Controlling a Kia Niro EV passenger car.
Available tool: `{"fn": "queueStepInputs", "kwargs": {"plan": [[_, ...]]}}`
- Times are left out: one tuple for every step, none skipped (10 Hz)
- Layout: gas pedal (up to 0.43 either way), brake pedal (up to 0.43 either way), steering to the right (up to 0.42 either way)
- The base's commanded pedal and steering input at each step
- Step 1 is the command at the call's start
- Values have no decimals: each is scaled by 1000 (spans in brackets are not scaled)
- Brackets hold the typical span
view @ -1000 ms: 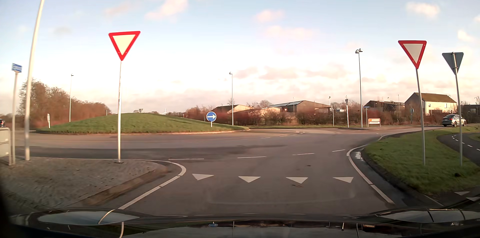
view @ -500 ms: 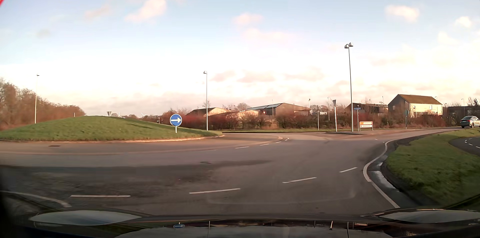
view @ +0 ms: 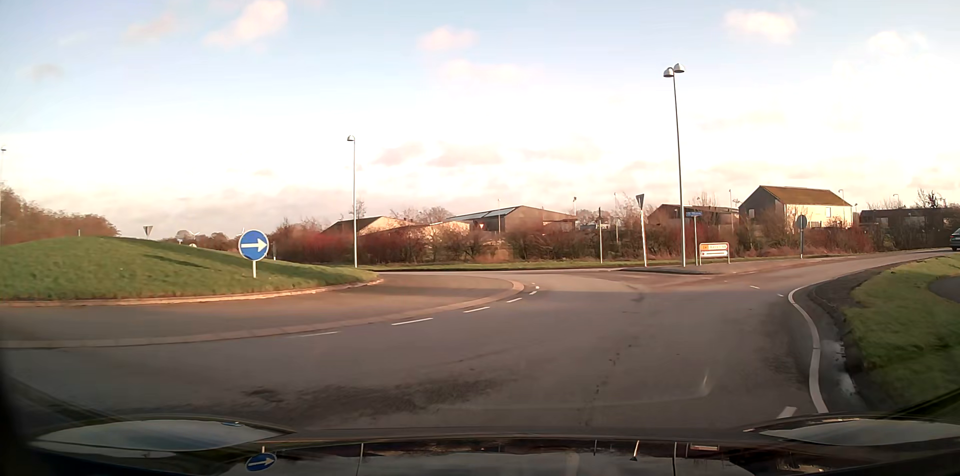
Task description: Follow the waypoints while adhering to traffic rules and regulations
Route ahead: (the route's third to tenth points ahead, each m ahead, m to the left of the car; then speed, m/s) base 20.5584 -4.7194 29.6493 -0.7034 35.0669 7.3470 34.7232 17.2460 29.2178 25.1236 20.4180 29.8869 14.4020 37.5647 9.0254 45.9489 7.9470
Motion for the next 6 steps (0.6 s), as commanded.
{"fn": "queueStepInputs", "kwargs": {"plan": [[98, 0, 96], [87, 0, 96], [87, 0, 96], [87, 0, 94], [87, 0, 88], [87, 0, 80]]}}
